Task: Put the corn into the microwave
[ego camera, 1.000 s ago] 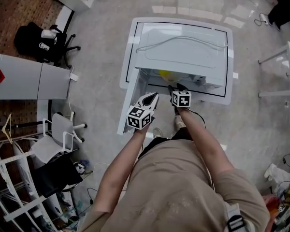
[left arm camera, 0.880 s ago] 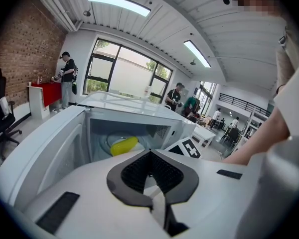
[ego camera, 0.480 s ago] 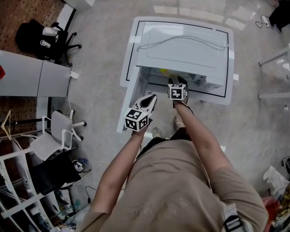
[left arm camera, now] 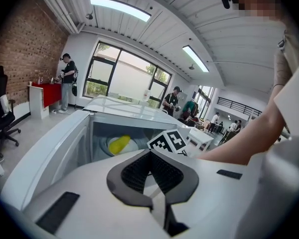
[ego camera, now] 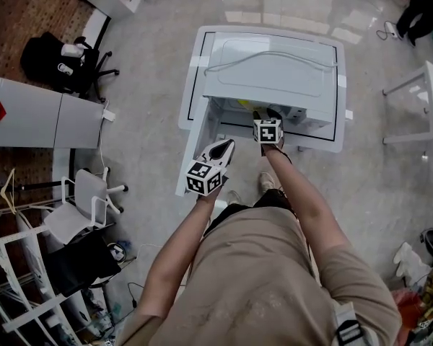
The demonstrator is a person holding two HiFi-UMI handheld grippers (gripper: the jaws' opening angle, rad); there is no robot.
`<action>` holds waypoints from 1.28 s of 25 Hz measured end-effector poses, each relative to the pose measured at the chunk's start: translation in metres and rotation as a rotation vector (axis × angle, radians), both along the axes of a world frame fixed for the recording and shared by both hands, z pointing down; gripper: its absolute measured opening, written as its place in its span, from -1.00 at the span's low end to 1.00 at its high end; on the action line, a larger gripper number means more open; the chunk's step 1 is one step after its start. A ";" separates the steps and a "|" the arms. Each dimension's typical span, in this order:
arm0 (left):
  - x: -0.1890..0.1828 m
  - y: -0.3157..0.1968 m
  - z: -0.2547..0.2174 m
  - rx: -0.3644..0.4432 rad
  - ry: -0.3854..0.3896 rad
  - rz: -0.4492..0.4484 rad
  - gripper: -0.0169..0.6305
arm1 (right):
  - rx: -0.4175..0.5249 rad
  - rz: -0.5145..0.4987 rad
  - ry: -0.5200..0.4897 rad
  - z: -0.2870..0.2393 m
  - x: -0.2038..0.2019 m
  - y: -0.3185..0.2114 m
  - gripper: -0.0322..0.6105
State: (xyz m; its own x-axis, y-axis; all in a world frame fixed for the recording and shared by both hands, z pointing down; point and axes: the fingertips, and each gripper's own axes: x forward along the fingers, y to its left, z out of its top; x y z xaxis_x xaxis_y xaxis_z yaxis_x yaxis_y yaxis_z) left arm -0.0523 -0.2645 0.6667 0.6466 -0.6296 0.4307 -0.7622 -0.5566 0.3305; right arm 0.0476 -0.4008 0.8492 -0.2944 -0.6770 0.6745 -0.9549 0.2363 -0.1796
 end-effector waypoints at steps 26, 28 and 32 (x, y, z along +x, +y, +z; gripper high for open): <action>-0.048 0.077 -0.226 0.432 0.355 0.260 -0.95 | 0.505 0.095 -0.126 -0.401 0.073 0.252 -0.26; -0.043 0.086 -0.232 0.434 0.352 0.285 -0.95 | 0.530 0.083 -0.090 -0.410 0.073 0.265 -0.26; -0.032 0.104 -0.248 0.451 0.361 0.340 -0.95 | 0.580 0.115 -0.102 -0.418 0.083 0.284 -0.26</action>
